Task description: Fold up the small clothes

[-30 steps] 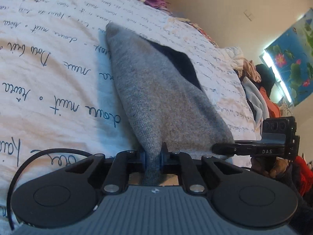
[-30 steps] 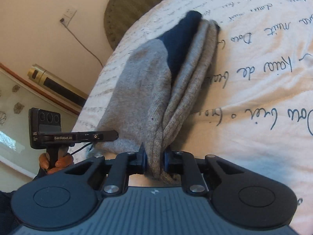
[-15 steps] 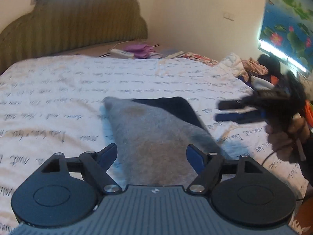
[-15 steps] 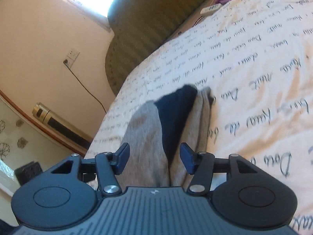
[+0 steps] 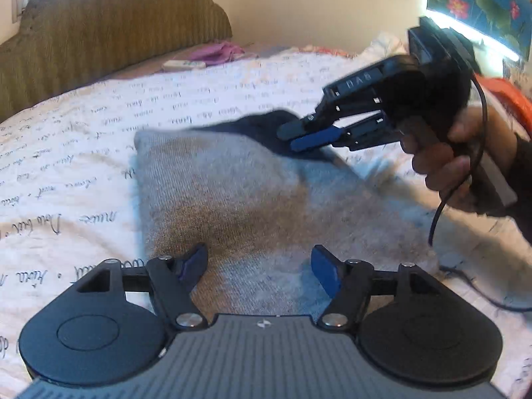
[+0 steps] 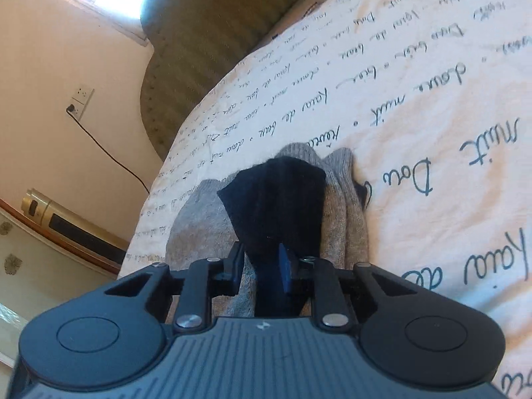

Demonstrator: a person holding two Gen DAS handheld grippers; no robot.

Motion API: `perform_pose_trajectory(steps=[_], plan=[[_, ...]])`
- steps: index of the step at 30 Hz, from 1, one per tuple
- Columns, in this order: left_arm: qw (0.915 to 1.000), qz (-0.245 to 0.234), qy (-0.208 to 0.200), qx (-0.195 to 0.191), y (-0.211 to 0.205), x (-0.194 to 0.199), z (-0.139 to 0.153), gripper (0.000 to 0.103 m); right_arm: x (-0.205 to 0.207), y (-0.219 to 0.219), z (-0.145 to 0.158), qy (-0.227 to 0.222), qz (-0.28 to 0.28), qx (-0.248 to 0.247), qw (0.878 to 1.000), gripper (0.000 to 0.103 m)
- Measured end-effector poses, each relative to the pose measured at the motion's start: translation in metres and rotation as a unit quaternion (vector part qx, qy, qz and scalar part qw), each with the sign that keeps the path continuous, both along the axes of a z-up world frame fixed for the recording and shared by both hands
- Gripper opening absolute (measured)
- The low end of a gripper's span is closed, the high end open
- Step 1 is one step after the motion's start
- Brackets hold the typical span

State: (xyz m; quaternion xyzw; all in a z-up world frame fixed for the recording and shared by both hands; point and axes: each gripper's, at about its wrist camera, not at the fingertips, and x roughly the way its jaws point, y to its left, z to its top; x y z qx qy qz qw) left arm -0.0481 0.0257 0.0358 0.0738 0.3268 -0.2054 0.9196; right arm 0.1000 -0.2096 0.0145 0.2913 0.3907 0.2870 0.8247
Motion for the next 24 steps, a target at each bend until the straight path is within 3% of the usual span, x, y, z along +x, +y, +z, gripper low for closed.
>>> perform_pose_trajectory(steps=[2,5,7,8,10,12,15,18,24], plan=[[0.9998,0.000,-0.019,-0.009,0.003,-0.006,0.010,0.079,-0.015,0.006,0.017,-0.040,0.014,-0.005,0.999,0.027],[0.9999,0.008,-0.014,0.001,-0.004,0.007,0.010,0.083,-0.011,0.026,0.027,-0.048,0.040,-0.011,0.998,0.029],[0.9994,0.021,0.015,0.024,-0.012,0.025,-0.004,0.083,0.005,0.044,0.016,-0.024,0.031,-0.082,0.996,0.032],[0.9989,0.026,0.018,0.034,-0.016,0.029,-0.012,0.087,0.014,0.049,0.006,-0.011,0.028,-0.111,0.993,0.032],[0.9984,0.025,0.004,0.050,-0.026,0.029,-0.016,0.095,0.022,0.040,-0.006,-0.015,0.017,-0.072,0.997,0.032],[0.9977,0.030,-0.001,0.060,-0.031,0.027,-0.019,0.096,0.022,0.034,-0.002,0.000,0.003,-0.057,0.998,0.032],[0.9979,0.035,0.000,0.055,-0.029,0.026,-0.020,0.096,-0.003,0.025,0.014,-0.042,-0.016,-0.090,0.995,0.033],[0.9981,0.035,0.005,0.051,-0.026,0.027,-0.020,0.096,-0.028,0.003,0.026,-0.069,-0.044,-0.093,0.992,0.033],[0.9983,0.035,0.014,0.044,-0.023,0.023,-0.018,0.097,-0.080,-0.056,0.046,-0.078,-0.095,-0.114,0.986,0.036]])
